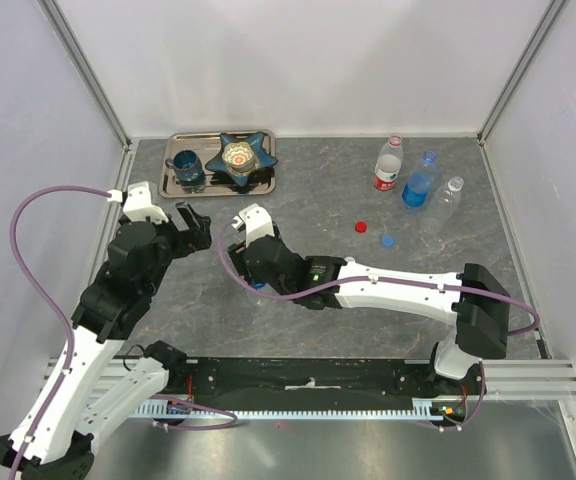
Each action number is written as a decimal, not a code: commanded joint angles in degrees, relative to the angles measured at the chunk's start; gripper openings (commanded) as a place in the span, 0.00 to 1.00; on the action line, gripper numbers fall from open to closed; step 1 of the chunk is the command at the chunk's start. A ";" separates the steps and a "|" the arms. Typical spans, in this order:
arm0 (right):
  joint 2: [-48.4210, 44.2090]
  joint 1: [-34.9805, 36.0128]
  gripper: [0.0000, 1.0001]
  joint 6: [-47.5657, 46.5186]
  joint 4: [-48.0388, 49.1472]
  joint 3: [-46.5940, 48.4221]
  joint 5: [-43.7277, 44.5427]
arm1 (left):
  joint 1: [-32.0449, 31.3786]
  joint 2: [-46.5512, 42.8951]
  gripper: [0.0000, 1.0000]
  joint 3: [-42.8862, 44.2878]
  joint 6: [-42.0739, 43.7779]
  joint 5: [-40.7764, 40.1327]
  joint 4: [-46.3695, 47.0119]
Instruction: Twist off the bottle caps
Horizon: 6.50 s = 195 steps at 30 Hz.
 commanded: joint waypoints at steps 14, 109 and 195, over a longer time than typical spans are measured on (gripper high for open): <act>-6.18 0.12 0.12 2.23 -0.26 -1.83 4.77 | 0.29 1.07 0.98 -1.54 -2.48 2.27 3.41; -25.17 -24.31 0.82 16.98 -18.73 16.63 -14.11 | -27.21 21.81 0.43 0.30 23.19 8.53 40.76; -34.84 -25.72 0.00 -22.74 -23.82 12.76 -82.65 | -9.38 21.29 0.22 -1.45 -20.22 99.83 74.07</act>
